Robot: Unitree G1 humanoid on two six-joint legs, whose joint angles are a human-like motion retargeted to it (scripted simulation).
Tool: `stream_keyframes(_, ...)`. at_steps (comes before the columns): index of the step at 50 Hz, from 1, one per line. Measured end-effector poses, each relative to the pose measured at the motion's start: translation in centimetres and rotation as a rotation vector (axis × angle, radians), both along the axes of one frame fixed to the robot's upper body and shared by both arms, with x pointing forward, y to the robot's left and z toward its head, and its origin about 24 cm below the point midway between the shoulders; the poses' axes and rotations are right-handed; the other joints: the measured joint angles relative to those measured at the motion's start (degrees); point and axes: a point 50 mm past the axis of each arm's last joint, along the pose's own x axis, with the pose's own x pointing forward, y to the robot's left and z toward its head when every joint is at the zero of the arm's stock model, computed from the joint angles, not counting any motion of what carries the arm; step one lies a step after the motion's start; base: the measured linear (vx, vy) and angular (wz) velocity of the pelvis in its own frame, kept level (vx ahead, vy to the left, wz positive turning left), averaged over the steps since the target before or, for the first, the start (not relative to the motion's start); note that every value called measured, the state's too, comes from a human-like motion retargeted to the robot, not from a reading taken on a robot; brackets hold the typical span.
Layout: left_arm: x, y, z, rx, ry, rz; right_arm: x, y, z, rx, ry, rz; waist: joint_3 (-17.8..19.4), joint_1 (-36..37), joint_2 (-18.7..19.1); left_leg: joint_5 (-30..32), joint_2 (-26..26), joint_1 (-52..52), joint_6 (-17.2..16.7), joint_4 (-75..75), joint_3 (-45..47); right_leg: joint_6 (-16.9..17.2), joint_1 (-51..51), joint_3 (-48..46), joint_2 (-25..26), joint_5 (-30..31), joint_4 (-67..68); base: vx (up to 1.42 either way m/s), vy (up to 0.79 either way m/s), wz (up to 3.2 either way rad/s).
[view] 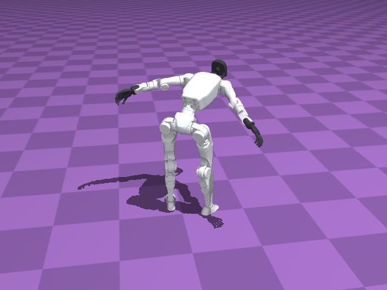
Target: Upper body actions
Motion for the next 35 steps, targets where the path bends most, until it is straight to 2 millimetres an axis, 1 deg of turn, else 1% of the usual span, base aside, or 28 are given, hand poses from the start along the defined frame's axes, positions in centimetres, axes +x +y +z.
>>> stream_keyframes(2, -5.0, -1.8, -0.8, -0.023, 0.071, 0.106, -0.3, -1.0, 1.2, -0.041, -0.017, -0.001, 0.00, 4.46, 3.76, 0.86, -1.29, 0.42, 0.69, -0.25, -2.72, 0.35, 2.24, -2.42, -1.49, -0.54, -0.07, 0.47, -0.33, 1.29)
stream_keyframes(5, -13.5, -5.6, -0.7, -0.063, 0.235, 0.356, -0.4, -2.2, 2.9, -0.087, -0.057, 0.011, 0.00, 10.69, 8.15, 2.06, -3.30, 0.35, 1.44, -0.48, -6.46, 0.90, 4.84, -6.14, -3.67, -1.09, -0.33, 0.45, -0.41, 1.27)
stream_keyframes(7, -17.3, -8.2, -0.3, -0.093, 0.308, 0.513, -1.1, -3.0, 3.9, -0.109, -0.044, 0.005, 0.00, 15.71, 11.08, 2.75, -4.63, 0.07, 1.94, -0.66, -8.69, 1.16, 6.16, -8.15, -4.88, -1.36, -0.42, 0.56, -0.47, 1.16)
stream_keyframes(8, -18.6, -9.4, -0.2, -0.097, 0.328, 0.579, -1.6, -3.5, 4.5, -0.122, -0.031, -0.001, 0.00, 18.32, 12.64, 3.11, -5.20, -0.11, 2.11, -0.82, -9.80, 1.26, 6.69, -8.91, -5.39, -1.48, -0.42, 0.50, -0.52, 1.10)
stream_keyframes(10, -20.4, -11.4, -0.2, -0.081, 0.359, 0.673, -2.5, -4.3, 5.7, -0.155, 0.006, -0.020, 0.00, 23.95, 16.01, 3.91, -6.19, -0.46, 2.25, -1.27, -11.94, 1.36, 7.54, -10.13, -6.30, -1.56, -0.42, 0.58, -0.54, 1.07)
stream_keyframes(12, -21.0, -13.0, -0.7, -0.056, 0.377, 0.710, -3.8, -5.0, 6.8, -0.189, 0.037, -0.064, 0.00, 30.40, 20.26, 4.70, -7.23, -0.53, 2.21, -1.83, -14.14, 1.45, 8.67, -11.80, -7.21, -1.66, -0.54, 0.49, -0.62, 1.09)
stream_keyframes(15, -20.8, -16.1, -2.4, -0.064, 0.391, 0.773, -4.6, -5.7, 7.8, -0.222, 0.025, -0.127, 0.00, 40.01, 26.09, 6.01, -8.30, -1.23, 2.13, -2.87, -17.55, 1.26, 9.70, -14.02, -7.66, -1.86, -0.92, 0.40, -0.82, 1.02)
stream_keyframes(17, -19.8, -17.5, -3.6, -0.068, 0.383, 0.842, -4.2, -5.3, 7.0, -0.174, -0.028, -0.155, 0.00, 47.29, 26.85, 6.64, -9.04, -2.95, 2.07, -3.02, -19.04, 0.82, 8.68, -13.65, -7.84, -1.74, -1.06, 0.49, -1.04, 0.89)
stream_keyframes(19, -18.0, -17.9, -4.8, -0.071, 0.335, 0.875, -3.3, -4.8, 6.1, -0.118, -0.097, -0.180, 0.00, 55.09, 26.85, 7.02, -9.41, -5.30, 1.84, -3.02, -20.12, 0.53, 6.86, -13.34, -7.82, -1.64, -1.13, 0.42, -1.09, 0.68)
stream_keyframes(22, -14.5, -17.9, -6.8, -0.093, 0.254, 0.872, -1.5, -4.5, 5.6, -0.062, -0.186, -0.221, 0.00, 66.05, 26.85, 7.40, -9.31, -9.42, 1.28, -3.02, -21.18, -0.23, 3.32, -12.63, -7.22, -1.52, -1.50, 0.47, -0.88, 0.43)
stream_keyframes(25, -11.2, -17.5, -8.1, -0.129, 0.199, 0.834, 1.7, -4.6, 6.2, 0.005, -0.274, -0.192, 0.00, 73.42, 26.85, 7.95, -8.49, -14.07, 0.71, -3.02, -22.21, -0.95, -0.53, -12.59, -6.08, -1.41, -1.99, 0.33, -0.59, 0.19)
stream_keyframes(28, -8.6, -16.3, -8.6, -0.148, 0.164, 0.741, 6.1, -4.4, 7.4, 0.070, -0.302, -0.034, 0.00, 75.52, 26.85, 8.27, -7.41, -17.55, 0.19, -3.02, -23.07, -1.28, -3.74, -12.94, -5.16, -1.42, -1.97, 0.21, -0.25, 0.00)
stream_keyframes(31, -6.2, -14.8, -8.8, -0.177, 0.123, 0.607, 10.3, -3.8, 8.7, 0.045, -0.254, 0.131, 0.00, 73.89, 26.85, 8.54, -6.46, -19.42, 0.06, -3.02, -24.08, -1.29, -5.27, -13.77, -4.37, -1.50, -1.82, 0.10, -0.07, -0.08)
stream_keyframes(33, -4.7, -13.5, -8.7, -0.200, 0.095, 0.483, 12.2, -3.3, 9.2, 0.011, -0.234, 0.195, 0.00, 72.24, 26.85, 8.60, -5.98, -19.90, 0.03, -3.02, -24.65, -1.07, -5.66, -14.44, -4.18, -1.54, -1.56, 0.09, -0.09, -0.08)
stream_keyframes(35, -3.6, -12.2, -8.4, -0.198, 0.087, 0.365, 13.0, -2.9, 9.2, 0.008, -0.241, 0.224, 0.00, 70.65, 26.85, 8.58, -5.63, -19.70, 0.03, -3.02, -24.95, -0.79, -5.47, -15.21, -4.24, -1.59, -1.27, 0.05, -0.09, -0.08)
